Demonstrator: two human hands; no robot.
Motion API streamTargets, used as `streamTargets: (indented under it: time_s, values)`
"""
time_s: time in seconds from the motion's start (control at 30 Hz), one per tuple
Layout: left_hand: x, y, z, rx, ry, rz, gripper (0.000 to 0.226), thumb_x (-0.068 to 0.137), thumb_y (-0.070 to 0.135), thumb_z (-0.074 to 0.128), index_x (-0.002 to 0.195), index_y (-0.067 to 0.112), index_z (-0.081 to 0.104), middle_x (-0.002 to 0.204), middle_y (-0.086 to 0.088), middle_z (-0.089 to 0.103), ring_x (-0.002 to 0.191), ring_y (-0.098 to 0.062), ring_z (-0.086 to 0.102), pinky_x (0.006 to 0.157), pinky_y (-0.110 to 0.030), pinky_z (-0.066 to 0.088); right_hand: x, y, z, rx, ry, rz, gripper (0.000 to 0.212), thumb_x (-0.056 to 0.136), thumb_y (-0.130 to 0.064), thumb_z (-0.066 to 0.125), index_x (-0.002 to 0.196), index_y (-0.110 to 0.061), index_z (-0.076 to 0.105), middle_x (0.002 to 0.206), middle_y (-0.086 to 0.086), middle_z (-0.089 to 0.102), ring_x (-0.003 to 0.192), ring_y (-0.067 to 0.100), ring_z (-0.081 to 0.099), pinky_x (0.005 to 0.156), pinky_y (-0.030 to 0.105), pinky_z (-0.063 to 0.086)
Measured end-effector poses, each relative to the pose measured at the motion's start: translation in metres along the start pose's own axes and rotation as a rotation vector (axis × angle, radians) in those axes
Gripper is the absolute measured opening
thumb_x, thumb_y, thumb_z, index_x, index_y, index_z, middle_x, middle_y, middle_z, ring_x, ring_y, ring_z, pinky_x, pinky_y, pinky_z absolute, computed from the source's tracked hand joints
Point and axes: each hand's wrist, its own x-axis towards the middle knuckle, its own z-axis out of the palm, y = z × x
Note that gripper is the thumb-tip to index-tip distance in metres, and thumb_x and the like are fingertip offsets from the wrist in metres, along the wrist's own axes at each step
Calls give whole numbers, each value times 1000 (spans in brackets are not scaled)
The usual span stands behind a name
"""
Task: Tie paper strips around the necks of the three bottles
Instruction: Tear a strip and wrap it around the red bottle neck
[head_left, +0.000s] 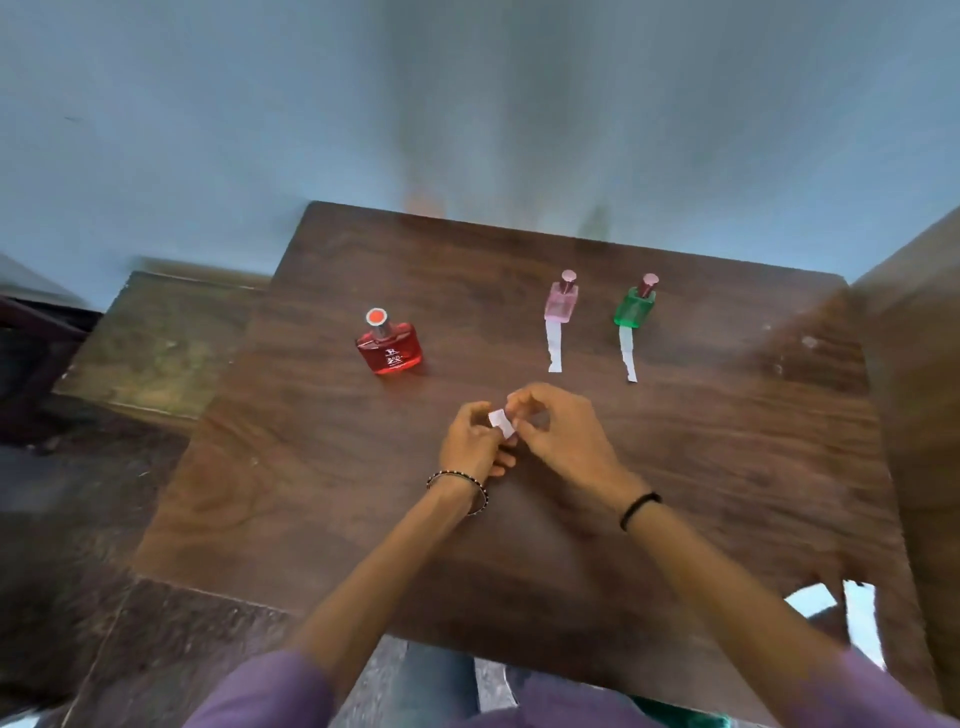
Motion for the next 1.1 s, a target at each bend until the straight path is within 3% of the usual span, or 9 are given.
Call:
streamTargets:
  time_s: [0.13, 0.27, 0.37, 0.47, 0.57, 0.67, 0.83, 0.97, 1.1]
  values:
    - [10, -6, -22, 39, 35, 51, 23, 93, 3, 55, 105, 22, 57, 70, -5, 69, 45, -15, 62, 44, -24, 49, 56, -32, 32, 46, -78, -19, 25, 88, -17, 71, 112, -19, 65, 112, -4, 71, 96, 12, 68, 89, 34, 57]
    - [23, -7, -40, 104, 19, 71, 18, 96, 6, 57, 94, 20, 69, 66, 0, 67, 44, -5, 63, 48, -22, 53, 107, -57, 61, 52, -208, -52, 75, 80, -21, 84, 144, -16, 45, 146, 3, 54, 126, 18, 55, 102, 35, 49]
    - [29, -8, -48, 130, -11, 91, 16, 96, 10, 60, 96, 18, 73, 72, 0, 68, 47, -2, 63, 56, -27, 58, 133, -64, 78, 33, -277, -85, 90, 72, -21, 89, 148, -18, 41, 149, 3, 52, 132, 19, 52, 108, 36, 45]
    - [32, -10, -53, 167, -24, 113, 17, 96, 12, 60, 104, 15, 75, 79, -2, 68, 51, 0, 62, 62, -29, 62, 145, -68, 89, 13, -298, -124, 69, 73, -26, 89, 133, -19, 55, 128, -3, 64, 115, 14, 60, 98, 28, 45]
    - [31, -13, -56, 182, -26, 129, 18, 95, 11, 61, 102, 18, 76, 87, -5, 70, 63, -9, 65, 65, -28, 62, 143, -67, 88, -29, -287, -130, 45, 78, -34, 85, 114, -18, 65, 105, -6, 70, 95, 12, 62, 82, 29, 45]
    - [30, -16, -56, 128, -42, 105, 21, 94, 3, 59, 96, 16, 75, 97, -16, 73, 76, -24, 73, 67, -32, 63, 128, -58, 76, -43, -212, -119, 46, 77, -43, 83, 113, -18, 69, 102, -3, 74, 92, 14, 66, 85, 35, 53]
    - [25, -20, -45, 98, -49, 93, 28, 92, -4, 56, 84, 16, 74, 90, -15, 74, 70, -25, 72, 67, -33, 61, 70, -33, 30, 169, -86, -5, 45, 73, -48, 86, 111, -28, 73, 99, -11, 77, 92, 4, 70, 85, 20, 53]
    - [16, -19, -24, 153, -37, 108, 23, 90, 6, 62, 77, 19, 76, 77, -7, 76, 69, -20, 73, 74, -41, 62, 17, -3, -3, 506, -50, 133, 49, 70, -39, 91, 114, -25, 73, 107, 0, 78, 102, 19, 73, 95, 43, 58]
    - [-2, -15, 4, 232, -37, 185, 27, 90, 12, 55, 100, 18, 80, 89, -5, 79, 86, -26, 75, 82, -45, 61, -35, 20, -29, 720, -20, 246, 45, 79, -23, 84, 122, -20, 70, 114, 6, 76, 108, 26, 72, 101, 52, 54]
